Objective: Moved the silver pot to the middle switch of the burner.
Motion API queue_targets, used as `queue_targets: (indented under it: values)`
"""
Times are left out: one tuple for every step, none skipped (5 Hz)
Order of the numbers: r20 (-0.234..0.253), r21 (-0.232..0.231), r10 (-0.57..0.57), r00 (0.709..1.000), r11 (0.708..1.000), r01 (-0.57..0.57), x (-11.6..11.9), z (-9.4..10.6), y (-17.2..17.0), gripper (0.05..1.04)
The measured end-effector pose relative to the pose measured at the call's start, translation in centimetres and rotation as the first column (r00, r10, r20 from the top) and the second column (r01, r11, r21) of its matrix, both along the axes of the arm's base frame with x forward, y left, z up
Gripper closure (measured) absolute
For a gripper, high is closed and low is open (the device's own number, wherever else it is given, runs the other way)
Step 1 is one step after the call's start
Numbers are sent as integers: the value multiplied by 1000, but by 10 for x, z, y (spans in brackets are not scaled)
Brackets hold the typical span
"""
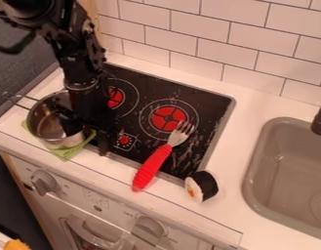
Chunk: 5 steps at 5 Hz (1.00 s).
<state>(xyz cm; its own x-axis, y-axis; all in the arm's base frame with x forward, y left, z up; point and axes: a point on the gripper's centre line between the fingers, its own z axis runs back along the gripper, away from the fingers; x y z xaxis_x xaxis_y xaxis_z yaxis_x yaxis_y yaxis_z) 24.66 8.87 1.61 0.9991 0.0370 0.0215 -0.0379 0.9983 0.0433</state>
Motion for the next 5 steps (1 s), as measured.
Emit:
queue_targets:
  values:
    - [-2,7,-6,1000,1000,6,-1,0,1,586]
    - [-17,12,-23,1000,1000,24,-2,0,0,828]
    - [-29,28,-92,995,995,93,2,7,-5,975]
    - [-11,44,-216,976,975,216,18,24,-23,1006]
    - [29,71,-409,912,911,406,53,51,-67,1006]
